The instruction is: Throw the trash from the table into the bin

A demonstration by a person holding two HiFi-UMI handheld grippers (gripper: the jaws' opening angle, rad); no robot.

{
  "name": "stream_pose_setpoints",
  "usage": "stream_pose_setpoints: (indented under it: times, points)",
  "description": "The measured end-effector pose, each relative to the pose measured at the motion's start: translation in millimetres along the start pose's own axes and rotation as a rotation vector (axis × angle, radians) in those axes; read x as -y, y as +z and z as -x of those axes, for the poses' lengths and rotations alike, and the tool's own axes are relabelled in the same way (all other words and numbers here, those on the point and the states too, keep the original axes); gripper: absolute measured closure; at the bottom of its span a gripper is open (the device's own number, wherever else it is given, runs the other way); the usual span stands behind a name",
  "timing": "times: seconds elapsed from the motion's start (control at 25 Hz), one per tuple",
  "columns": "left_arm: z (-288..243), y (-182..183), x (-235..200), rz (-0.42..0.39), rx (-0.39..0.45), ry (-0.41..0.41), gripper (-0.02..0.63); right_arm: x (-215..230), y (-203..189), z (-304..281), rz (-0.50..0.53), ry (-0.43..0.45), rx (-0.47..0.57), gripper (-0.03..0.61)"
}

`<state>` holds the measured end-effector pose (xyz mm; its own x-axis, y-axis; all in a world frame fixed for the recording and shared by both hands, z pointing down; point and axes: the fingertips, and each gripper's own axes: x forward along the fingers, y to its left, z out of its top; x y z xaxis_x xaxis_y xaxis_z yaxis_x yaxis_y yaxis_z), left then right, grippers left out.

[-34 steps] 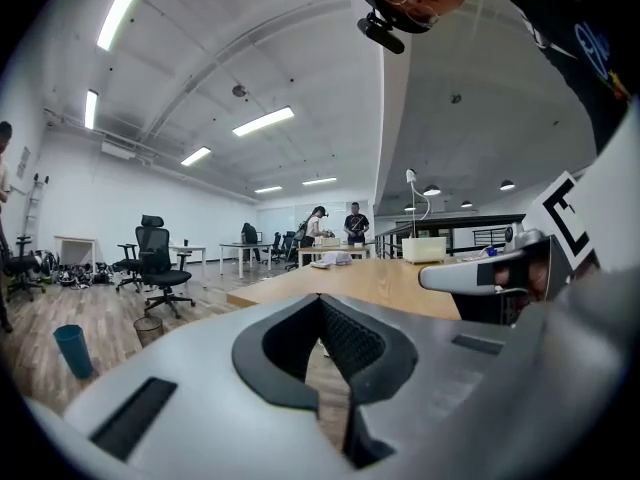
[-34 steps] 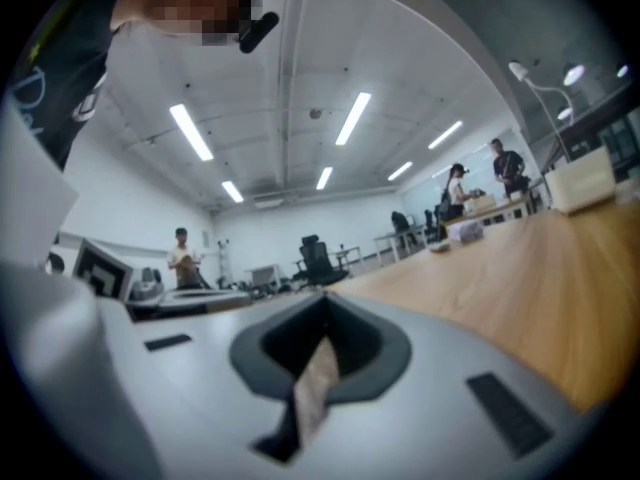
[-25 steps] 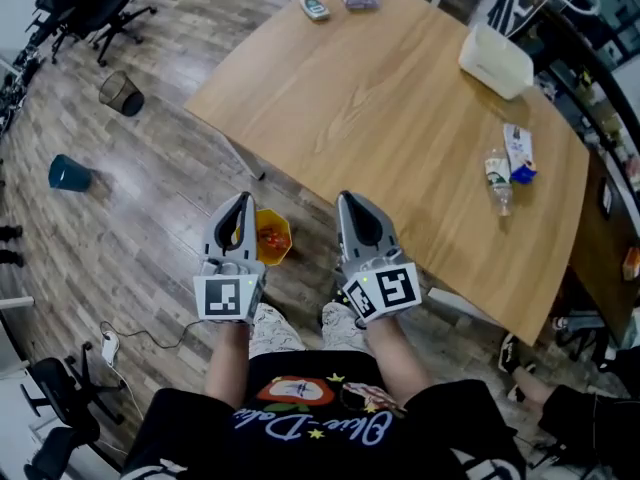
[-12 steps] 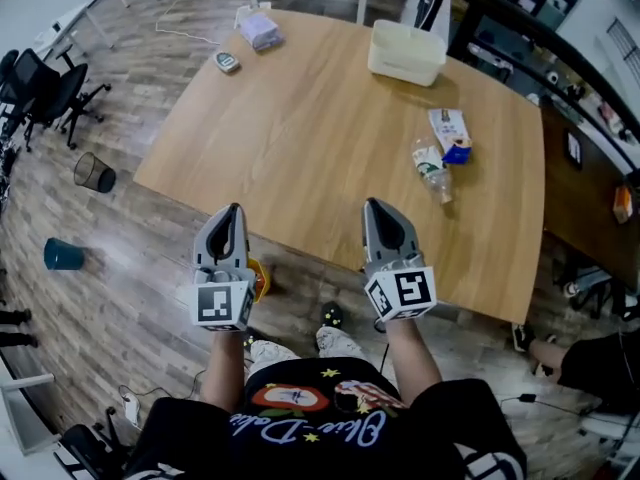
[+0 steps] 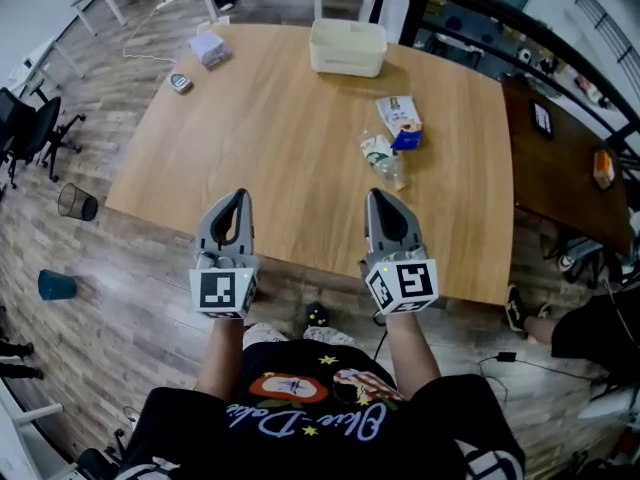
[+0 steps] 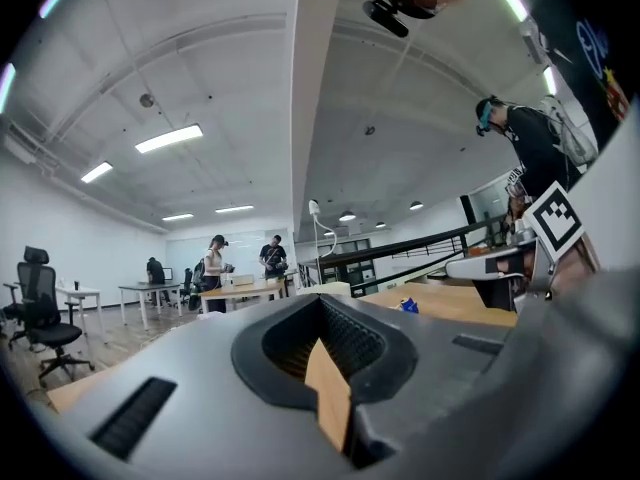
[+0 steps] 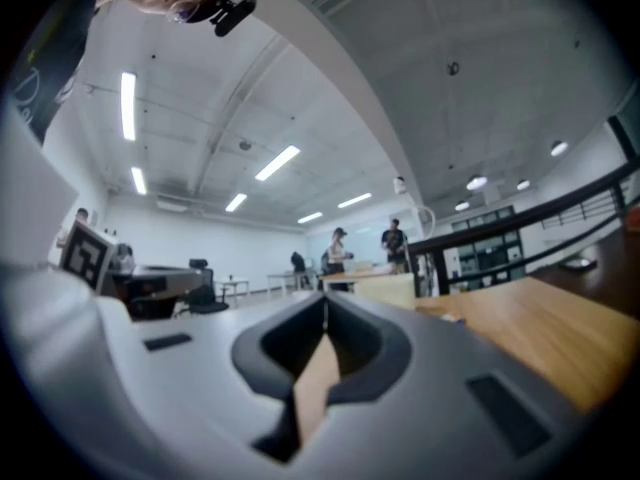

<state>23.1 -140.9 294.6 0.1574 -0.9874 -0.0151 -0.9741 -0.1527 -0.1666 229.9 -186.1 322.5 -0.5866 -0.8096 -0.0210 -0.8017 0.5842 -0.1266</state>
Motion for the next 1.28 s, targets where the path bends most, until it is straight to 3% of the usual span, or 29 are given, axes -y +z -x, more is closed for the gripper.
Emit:
stream_pose_setpoints:
  times: [0.56, 0.84, 0.88, 0.92, 1.12, 1.28]
  points:
    - [-56.1, 19.8, 83.4, 0.028, 0.04, -0.243, 0.603, 35.5, -0.6, 20.9, -0.02, -0.061, -0.062, 0.571]
    - [-85.9, 20.0, 102.7, 0.061, 0.047, -0.309, 0.603, 55.8, -9.3, 4.9, 0.023, -0.073, -0.132, 0.568]
    - [-89.6, 19.2, 104.4, 0.068, 0.045, -0.314, 0.603, 59.1, -13.8, 0.9, 0.028, -0.067, -0.155, 0.55]
    - [-93.0, 18.1, 105.6, 0.074, 0.045, -0.318, 0.603, 62.0, -18.7, -2.9, 0.033, -0.058, -0.179, 0.492]
    - [-110.3, 5.0, 100.5, 0.1, 0.026, -0.31, 0.603, 78.4, -38.2, -29.3, 0.063, -0.037, -0.246, 0.48]
    - [-125.0, -4.8, 91.3, 0.115, 0.001, -0.285, 0.603, 87.9, -60.0, -51.9, 0.04, 0.0, -0.31, 0.366]
